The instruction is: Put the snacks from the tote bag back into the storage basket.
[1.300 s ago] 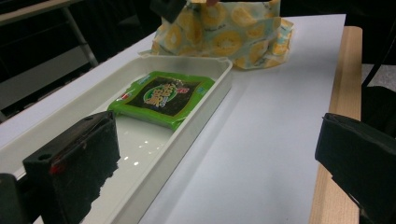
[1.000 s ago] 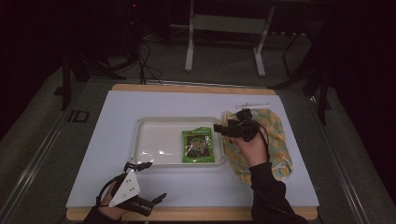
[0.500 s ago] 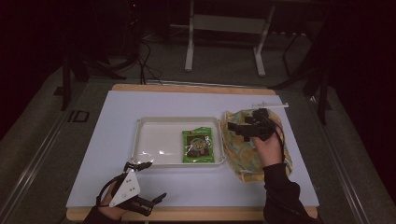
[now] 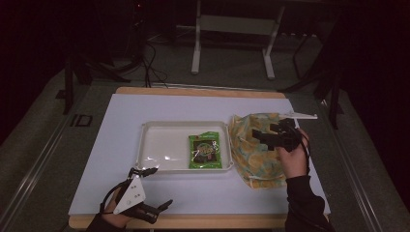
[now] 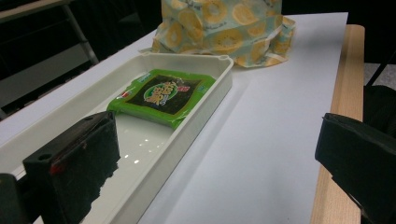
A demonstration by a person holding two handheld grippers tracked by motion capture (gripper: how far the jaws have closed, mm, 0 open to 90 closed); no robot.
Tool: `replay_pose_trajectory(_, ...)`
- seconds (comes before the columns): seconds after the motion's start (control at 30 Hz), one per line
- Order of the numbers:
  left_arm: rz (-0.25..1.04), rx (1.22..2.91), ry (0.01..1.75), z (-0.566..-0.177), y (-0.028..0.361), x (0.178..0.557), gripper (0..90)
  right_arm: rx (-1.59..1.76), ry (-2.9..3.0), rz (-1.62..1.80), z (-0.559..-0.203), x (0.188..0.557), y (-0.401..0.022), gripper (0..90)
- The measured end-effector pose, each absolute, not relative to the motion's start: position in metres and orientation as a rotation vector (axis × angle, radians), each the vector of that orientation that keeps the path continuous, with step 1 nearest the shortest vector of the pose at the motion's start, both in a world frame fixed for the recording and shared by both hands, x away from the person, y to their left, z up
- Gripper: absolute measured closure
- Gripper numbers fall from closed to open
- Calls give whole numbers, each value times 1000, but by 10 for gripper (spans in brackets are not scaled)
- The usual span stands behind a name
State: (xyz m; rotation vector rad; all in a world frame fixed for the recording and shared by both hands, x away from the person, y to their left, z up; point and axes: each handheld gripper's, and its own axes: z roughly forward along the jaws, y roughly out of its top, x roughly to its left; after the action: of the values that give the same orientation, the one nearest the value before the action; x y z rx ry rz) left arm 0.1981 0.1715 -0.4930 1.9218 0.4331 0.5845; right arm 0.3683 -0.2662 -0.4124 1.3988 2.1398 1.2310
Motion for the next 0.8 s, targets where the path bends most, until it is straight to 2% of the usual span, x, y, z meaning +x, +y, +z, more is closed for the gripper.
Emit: replay_pose_trajectory(0.8, 586, 1926, 434, -493, 171, 198, 3, 1454, 1989, 1179, -442, 336, -319, 142)
